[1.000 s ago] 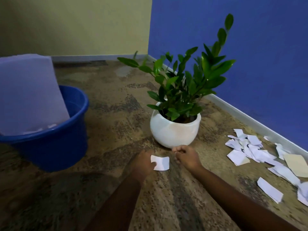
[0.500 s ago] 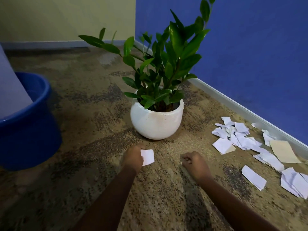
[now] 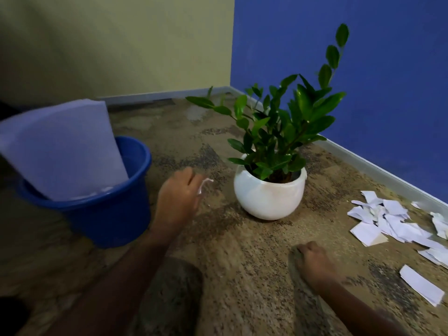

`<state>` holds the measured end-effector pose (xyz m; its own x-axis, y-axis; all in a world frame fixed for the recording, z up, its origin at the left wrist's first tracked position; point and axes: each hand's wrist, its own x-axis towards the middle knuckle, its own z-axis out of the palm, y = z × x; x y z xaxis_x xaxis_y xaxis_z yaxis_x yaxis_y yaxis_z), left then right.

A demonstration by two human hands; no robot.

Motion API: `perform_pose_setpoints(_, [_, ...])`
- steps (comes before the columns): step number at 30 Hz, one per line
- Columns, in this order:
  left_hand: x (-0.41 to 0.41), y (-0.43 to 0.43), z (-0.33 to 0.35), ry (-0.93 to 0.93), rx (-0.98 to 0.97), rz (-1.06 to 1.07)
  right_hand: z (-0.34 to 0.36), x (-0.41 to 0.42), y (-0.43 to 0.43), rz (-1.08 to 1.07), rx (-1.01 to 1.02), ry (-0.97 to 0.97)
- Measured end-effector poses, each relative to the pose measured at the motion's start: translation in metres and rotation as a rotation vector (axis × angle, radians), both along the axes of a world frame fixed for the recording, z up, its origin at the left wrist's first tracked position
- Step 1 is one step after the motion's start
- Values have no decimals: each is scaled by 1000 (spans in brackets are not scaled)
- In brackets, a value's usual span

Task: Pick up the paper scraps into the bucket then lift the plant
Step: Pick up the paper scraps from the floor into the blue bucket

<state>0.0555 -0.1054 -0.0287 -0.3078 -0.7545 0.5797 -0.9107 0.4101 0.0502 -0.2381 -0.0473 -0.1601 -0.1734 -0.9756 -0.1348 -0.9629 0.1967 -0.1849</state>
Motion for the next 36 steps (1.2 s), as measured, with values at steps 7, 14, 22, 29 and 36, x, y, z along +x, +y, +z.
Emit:
perform_pose_setpoints(7, [72,-8,41,-37,-157,385,15,17,3,28,180,94])
perform_pose_setpoints(14, [85,-11,26,244,211,745,23,22,4,47,262,105])
perform_pose_setpoints(22, [4,-7,12,-12,27,144,31,7,0,59,334,93])
perform_pose_setpoints(29, [-92,17,-18,-324,10,-278,43,-40,10,29,353,111])
perform_pose_setpoints(36, [-176,38,-41,-313,169,-406,32,-106,37,-100,276,84])
